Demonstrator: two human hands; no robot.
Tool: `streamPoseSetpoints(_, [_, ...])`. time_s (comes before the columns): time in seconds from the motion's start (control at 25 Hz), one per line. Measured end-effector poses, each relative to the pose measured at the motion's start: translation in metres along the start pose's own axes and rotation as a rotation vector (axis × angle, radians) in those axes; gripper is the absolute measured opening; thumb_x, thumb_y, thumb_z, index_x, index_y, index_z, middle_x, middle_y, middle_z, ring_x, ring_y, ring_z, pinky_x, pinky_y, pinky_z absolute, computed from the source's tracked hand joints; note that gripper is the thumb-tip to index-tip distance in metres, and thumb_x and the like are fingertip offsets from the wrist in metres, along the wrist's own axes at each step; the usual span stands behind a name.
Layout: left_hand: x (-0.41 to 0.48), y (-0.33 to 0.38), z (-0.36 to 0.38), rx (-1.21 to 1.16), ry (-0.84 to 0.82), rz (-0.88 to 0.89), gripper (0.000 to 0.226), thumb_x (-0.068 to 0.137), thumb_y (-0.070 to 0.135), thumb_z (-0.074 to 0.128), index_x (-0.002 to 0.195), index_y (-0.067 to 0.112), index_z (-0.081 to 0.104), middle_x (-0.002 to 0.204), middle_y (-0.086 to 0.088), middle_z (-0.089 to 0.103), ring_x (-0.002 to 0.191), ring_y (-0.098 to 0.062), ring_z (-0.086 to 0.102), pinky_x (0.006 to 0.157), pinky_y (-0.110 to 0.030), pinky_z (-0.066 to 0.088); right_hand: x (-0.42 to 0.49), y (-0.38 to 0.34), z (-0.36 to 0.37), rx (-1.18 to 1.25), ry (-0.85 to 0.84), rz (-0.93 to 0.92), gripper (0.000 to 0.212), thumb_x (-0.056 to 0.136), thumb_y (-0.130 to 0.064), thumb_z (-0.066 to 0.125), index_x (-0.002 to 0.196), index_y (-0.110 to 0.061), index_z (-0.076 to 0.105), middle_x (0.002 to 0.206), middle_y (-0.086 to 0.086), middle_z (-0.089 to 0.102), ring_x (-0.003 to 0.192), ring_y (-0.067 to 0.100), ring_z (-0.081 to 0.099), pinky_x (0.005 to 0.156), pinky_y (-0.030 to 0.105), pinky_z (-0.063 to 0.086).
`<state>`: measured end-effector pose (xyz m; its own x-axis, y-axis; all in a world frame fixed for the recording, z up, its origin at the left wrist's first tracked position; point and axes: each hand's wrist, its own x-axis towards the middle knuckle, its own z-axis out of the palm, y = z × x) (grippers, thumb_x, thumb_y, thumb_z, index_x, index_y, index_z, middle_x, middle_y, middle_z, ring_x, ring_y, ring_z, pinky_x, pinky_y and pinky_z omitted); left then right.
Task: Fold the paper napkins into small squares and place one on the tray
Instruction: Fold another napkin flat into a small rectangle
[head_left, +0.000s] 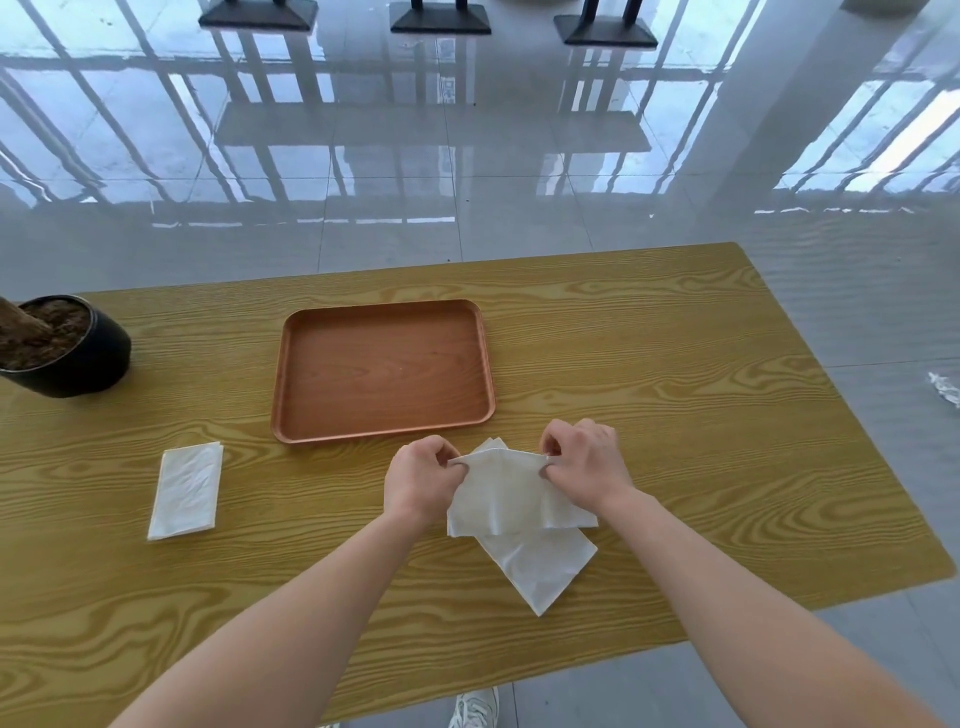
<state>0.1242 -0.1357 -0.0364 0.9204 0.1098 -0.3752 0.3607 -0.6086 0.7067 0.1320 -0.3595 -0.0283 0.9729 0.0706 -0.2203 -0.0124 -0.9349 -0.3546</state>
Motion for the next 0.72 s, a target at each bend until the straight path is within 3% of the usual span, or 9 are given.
streamPoseSetpoints(0.08, [-0.005,0.0,-0.007,-0.086,0.005,0.008,0.012,0.08,0.022,0.075,0.071,0.025,0.067,0.071,0.007,0.069,0.069,-0.012,0.063,0.06,-0.028,0.05,-0.005,-0.001,-0.009,0.07,-0.009,0.023,0.017,0.079,-0.023,0.073,0.095,-0.024,0.068,0.081,-0.011,0.061,0.091,0.018,0.055,0.087,0.035,0.041])
streamPoseSetpoints(0.2, [-0.015,-0.004,-0.022,-0.222,0.02,0.038,0.014,0.079,0.022,0.079,0.07,0.024,0.069,0.068,0.004,0.071,0.062,-0.009,0.06,0.059,-0.027,0.049,-0.015,-0.008,-0.027,0.193,-0.029,0.04,0.004,0.079,-0.022,0.075,0.083,-0.025,0.074,0.081,-0.011,0.07,0.086,0.013,0.064,0.076,0.033,0.053])
streamPoseSetpoints(0.28, [-0.025,-0.01,-0.039,-0.31,0.049,0.074,0.015,0.079,0.02,0.081,0.07,0.025,0.07,0.069,-0.001,0.072,0.061,-0.01,0.059,0.06,-0.032,0.05,-0.022,-0.021,-0.037,0.244,-0.005,-0.012,0.004,0.082,-0.021,0.076,0.081,-0.024,0.074,0.081,-0.015,0.071,0.085,0.008,0.064,0.073,0.031,0.052])
streamPoseSetpoints(0.4, [-0.044,-0.028,-0.073,-0.348,0.134,0.171,0.019,0.078,0.016,0.083,0.072,0.028,0.069,0.071,0.002,0.072,0.063,-0.008,0.062,0.059,-0.025,0.05,-0.032,-0.054,-0.046,0.299,0.057,-0.146,0.007,0.083,-0.018,0.079,0.083,-0.022,0.073,0.085,-0.015,0.068,0.087,0.007,0.062,0.075,0.028,0.05])
streamPoseSetpoints(0.48, [-0.055,-0.044,-0.097,-0.274,0.239,0.25,0.022,0.077,0.013,0.083,0.072,0.029,0.068,0.074,0.011,0.073,0.07,-0.007,0.066,0.066,-0.023,0.053,-0.036,-0.084,-0.043,0.287,0.115,-0.268,0.009,0.082,-0.013,0.079,0.083,-0.02,0.073,0.084,-0.014,0.069,0.086,0.007,0.061,0.074,0.026,0.05])
streamPoseSetpoints(0.56, [-0.065,-0.061,-0.12,-0.117,0.401,0.38,0.025,0.075,0.006,0.081,0.074,0.027,0.068,0.08,0.014,0.074,0.082,-0.009,0.068,0.075,-0.032,0.053,-0.041,-0.115,-0.03,0.243,0.185,-0.402,0.014,0.08,-0.005,0.078,0.081,-0.017,0.073,0.083,-0.011,0.071,0.085,0.01,0.059,0.073,0.023,0.048])
streamPoseSetpoints(0.64, [-0.073,-0.083,-0.139,0.109,0.569,0.568,0.021,0.073,0.002,0.075,0.076,0.021,0.065,0.088,0.013,0.073,0.094,-0.014,0.067,0.077,-0.039,0.051,-0.046,-0.14,-0.01,0.227,0.249,-0.502,0.022,0.075,0.008,0.074,0.078,-0.014,0.072,0.083,-0.006,0.071,0.085,0.018,0.059,0.072,0.026,0.049])
streamPoseSetpoints(0.72, [-0.082,-0.114,-0.148,0.317,0.62,0.705,0.018,0.072,0.001,0.069,0.075,0.018,0.063,0.091,0.008,0.073,0.1,-0.017,0.065,0.077,-0.04,0.047,-0.053,-0.155,0.016,0.204,0.275,-0.549,0.028,0.068,0.015,0.07,0.074,-0.012,0.071,0.082,-0.003,0.07,0.085,0.024,0.059,0.072,0.033,0.051])
